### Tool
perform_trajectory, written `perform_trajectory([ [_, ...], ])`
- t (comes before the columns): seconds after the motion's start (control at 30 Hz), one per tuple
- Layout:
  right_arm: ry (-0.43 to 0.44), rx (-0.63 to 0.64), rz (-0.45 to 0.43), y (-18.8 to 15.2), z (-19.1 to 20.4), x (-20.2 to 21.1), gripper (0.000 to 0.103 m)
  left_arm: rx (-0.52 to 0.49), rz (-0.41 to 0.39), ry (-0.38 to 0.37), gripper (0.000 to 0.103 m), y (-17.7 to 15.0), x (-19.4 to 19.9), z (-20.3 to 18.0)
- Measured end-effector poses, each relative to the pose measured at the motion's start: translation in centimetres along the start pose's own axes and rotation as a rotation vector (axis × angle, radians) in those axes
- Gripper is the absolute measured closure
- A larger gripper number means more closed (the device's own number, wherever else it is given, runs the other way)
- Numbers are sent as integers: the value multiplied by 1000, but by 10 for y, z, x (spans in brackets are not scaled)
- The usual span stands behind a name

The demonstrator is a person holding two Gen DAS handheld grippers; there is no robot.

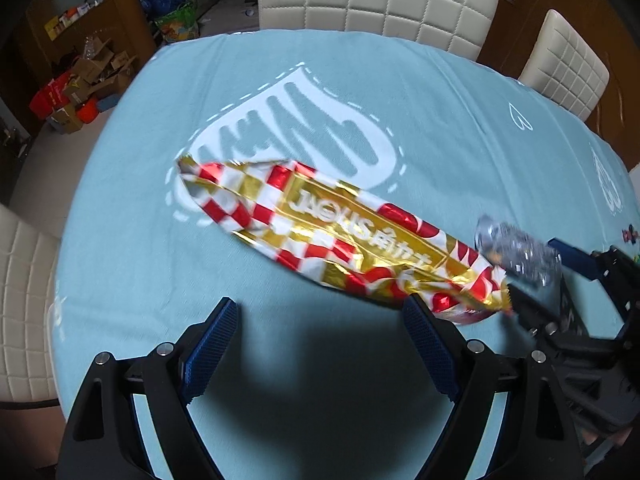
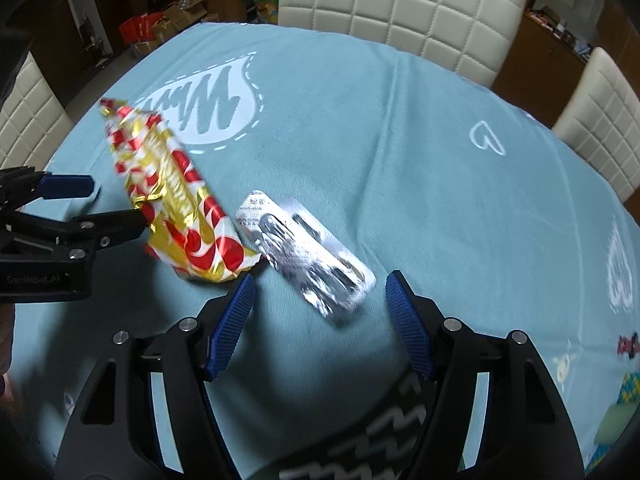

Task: Collect trash
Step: 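Grasp the red-gold JACK'S wrapper with the left gripper while the right grasps the silver blister pack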

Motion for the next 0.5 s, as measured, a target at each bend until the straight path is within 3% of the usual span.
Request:
perform_trajectory([
  [0.1,23,6,-7,2,4,-1,50,17,-3,-28,20,8,-4,2],
  [0.17,42,14,-8,2,8,-1,66,42,-13,-66,20,12,0,4],
  [0.23,47,34,-12,1,12,0,75,66,-46,-97,20,15,8,5],
  [0.43,41,51,-33,-5,18,3,79,54,8,-19,21,19,-9,5],
  [0.5,39,53,-31,-8,17,4,79,45,-1,-13,28,24,-11,3],
])
Point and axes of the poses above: each gripper's, at about its wrist camera, not at the fingertips, and x roughly against the way its jaws point, z to its left, y to its top, the point moved 3 cm from there along -x, roughly the way its jaws point, and after that the axes turned 14 degrees about -x, right-handed, at the moved point
